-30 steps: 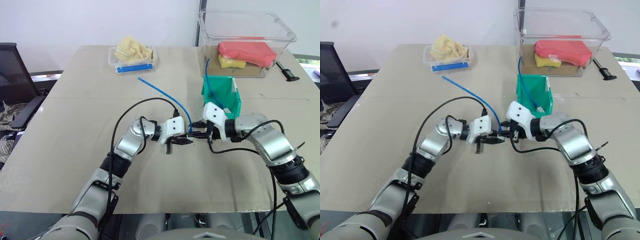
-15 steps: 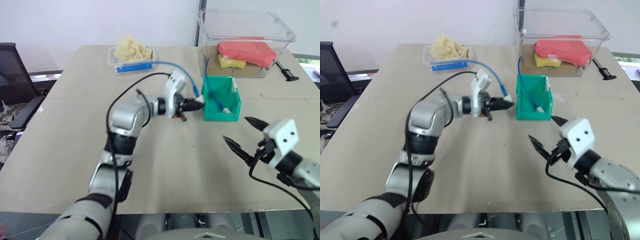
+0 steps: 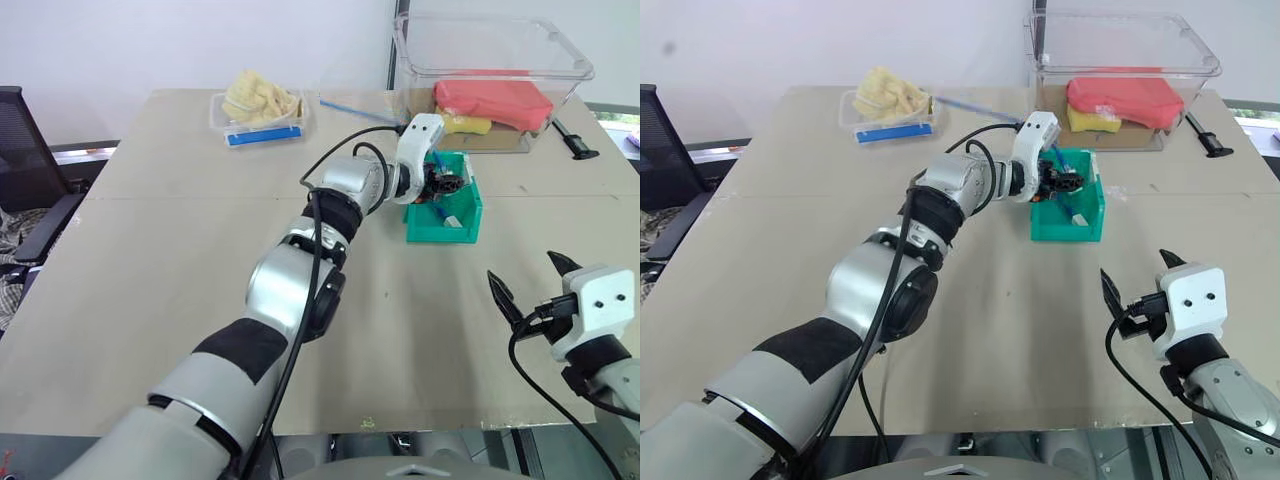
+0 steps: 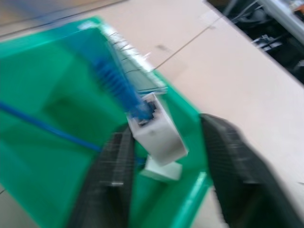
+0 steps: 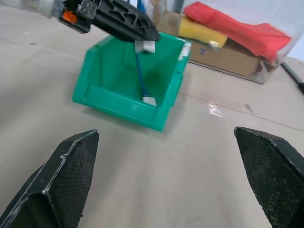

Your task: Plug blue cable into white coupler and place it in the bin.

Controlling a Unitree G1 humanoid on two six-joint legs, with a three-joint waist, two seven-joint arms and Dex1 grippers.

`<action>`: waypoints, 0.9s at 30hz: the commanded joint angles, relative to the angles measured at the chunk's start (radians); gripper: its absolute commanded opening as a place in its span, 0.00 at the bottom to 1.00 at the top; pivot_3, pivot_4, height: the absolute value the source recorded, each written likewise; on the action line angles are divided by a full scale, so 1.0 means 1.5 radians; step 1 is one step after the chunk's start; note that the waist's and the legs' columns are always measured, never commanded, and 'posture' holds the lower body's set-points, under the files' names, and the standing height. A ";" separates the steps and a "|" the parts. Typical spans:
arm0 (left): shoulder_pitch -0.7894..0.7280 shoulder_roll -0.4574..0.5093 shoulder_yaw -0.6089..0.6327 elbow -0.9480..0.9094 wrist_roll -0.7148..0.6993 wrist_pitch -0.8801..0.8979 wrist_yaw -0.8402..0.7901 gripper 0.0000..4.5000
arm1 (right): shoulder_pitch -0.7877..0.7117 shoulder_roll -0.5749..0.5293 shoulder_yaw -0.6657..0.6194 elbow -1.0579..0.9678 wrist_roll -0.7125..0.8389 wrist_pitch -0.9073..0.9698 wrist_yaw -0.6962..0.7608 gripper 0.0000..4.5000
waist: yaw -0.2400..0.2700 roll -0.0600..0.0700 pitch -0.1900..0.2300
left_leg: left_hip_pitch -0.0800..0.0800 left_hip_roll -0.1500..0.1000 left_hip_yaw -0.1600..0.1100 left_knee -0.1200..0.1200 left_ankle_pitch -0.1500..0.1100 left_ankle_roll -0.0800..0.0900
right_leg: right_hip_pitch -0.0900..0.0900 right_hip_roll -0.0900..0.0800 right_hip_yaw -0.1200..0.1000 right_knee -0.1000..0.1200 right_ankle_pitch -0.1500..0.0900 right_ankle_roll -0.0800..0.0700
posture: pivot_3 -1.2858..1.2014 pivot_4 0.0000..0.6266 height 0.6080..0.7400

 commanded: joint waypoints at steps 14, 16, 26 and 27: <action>0.347 0.164 0.012 -0.692 -0.093 0.035 -0.177 0.98 | -0.047 -0.077 -0.059 0.041 0.079 -0.018 0.087 1.00 | -0.012 0.002 0.000 | 0.002 0.003 0.001 0.000 0.001 -0.001 | 0.000 -0.002 0.004 0.002 0.000 -0.001 | 0.52 0.24 1.00; 0.430 0.207 0.008 -0.807 -0.106 0.041 -0.188 0.98 | -0.048 -0.105 -0.087 0.067 0.108 -0.024 0.128 1.00 | -0.009 0.002 0.000 | 0.001 0.003 0.001 0.000 0.001 -0.002 | 0.000 -0.004 0.004 0.002 0.000 -0.001 | 0.52 0.24 1.00; 0.797 0.407 0.077 -1.062 -0.172 0.036 -0.238 0.98 | -0.015 -0.241 -0.217 0.198 0.217 -0.056 0.330 1.00 | 0.006 0.002 0.000 | 0.002 0.002 0.000 0.001 0.000 -0.001 | 0.002 -0.005 0.003 0.000 0.000 -0.003 | 0.52 0.24 1.00; 0.841 0.424 0.088 -1.071 -0.171 0.020 -0.247 0.98 | -0.007 -0.250 -0.230 0.205 0.223 -0.056 0.346 1.00 | 0.007 0.002 0.000 | 0.002 0.002 0.000 0.001 0.000 -0.001 | 0.002 -0.006 0.003 0.001 -0.001 -0.004 | 0.52 0.24 1.00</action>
